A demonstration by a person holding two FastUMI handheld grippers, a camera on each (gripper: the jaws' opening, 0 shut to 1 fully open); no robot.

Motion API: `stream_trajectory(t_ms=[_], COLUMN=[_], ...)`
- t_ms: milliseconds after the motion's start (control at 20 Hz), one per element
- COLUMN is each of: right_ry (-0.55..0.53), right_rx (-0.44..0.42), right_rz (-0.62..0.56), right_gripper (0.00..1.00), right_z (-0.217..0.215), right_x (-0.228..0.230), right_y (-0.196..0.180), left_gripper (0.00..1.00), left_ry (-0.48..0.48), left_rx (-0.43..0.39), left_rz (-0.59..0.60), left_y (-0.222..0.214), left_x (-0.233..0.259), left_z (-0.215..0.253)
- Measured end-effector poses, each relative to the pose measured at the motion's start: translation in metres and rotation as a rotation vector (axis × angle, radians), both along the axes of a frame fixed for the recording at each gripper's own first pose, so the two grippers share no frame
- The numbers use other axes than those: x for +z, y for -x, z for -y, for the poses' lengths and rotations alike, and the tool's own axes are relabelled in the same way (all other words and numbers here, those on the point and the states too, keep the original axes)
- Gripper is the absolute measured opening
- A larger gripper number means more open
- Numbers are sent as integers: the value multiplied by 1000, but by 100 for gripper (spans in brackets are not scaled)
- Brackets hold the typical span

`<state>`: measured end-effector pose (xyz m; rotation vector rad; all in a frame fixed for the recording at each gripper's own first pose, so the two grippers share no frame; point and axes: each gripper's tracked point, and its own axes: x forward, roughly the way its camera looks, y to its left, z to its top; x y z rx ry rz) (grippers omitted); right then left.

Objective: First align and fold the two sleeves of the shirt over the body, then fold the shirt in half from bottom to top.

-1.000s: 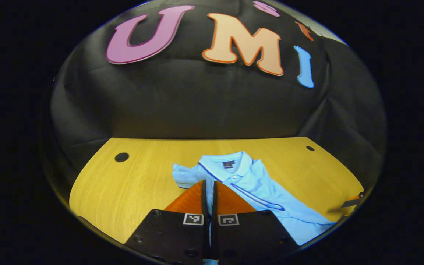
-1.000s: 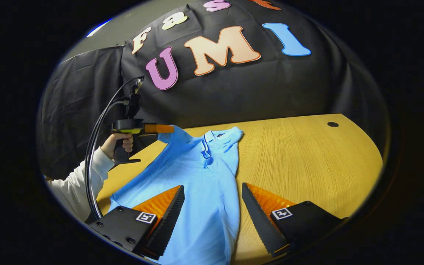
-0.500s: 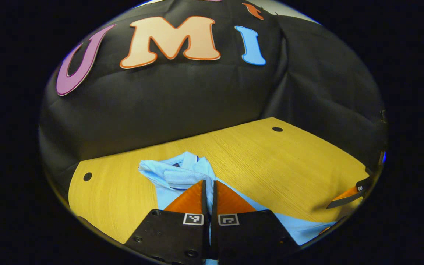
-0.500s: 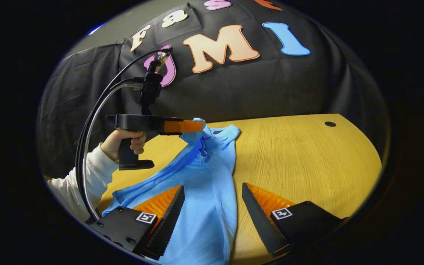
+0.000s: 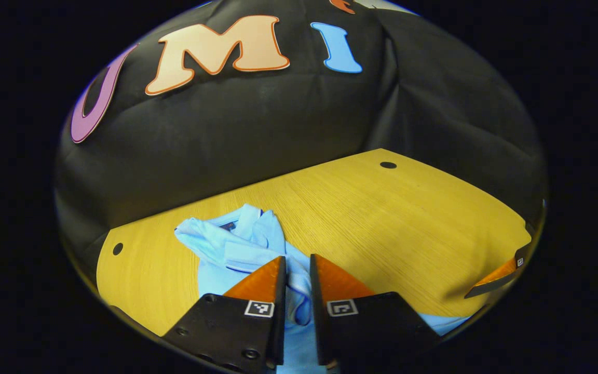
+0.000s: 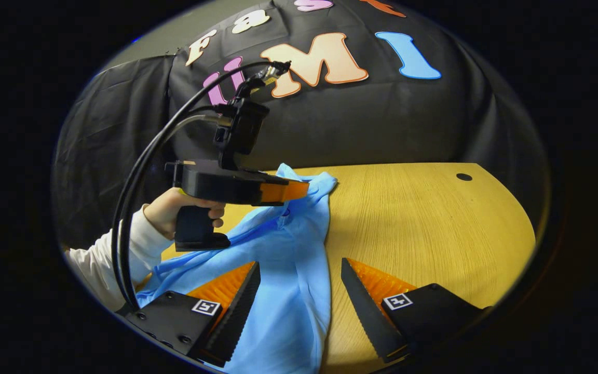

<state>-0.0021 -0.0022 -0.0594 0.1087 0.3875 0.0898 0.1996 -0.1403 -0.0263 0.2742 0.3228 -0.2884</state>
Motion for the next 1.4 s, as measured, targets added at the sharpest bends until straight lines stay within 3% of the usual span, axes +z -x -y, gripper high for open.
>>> stream_trajectory(t_ms=[50,100,150,200,300,500,900,1050,1400], right_ry=[2,3,3,4,5,14,28,12,69], right_rx=[3,4,5,6,10,20,66,77,7], right_rz=[-3,-7,-10,-12,-15,-15,-27,-41,-91], right_gripper=[98,98,98,98,98,98,98,98,98], right_z=[0,-1,-2,-2,-3,-7,-31,-33,-2], right_x=[-1,-2,-3,-4,-6,-7,-8,-15,-40], right_y=[0,0,0,0,0,1,26,50,109], left_gripper=[28,49,52,77,92,96,96,96,96], left_ry=[-4,-3,1,5,9,28,86,96,132], left_rx=[18,27,37,50,70,95,189,221,265], left_rz=[-4,-3,1,5,1,-26,-70,-102,-109], left_y=[3,8,14,19,35,78,187,224,292], left_x=[-1,0,4,6,8,5,-27,-45,-74], left_z=[-4,-7,-9,-13,-23,-49,-123,-142,-148])
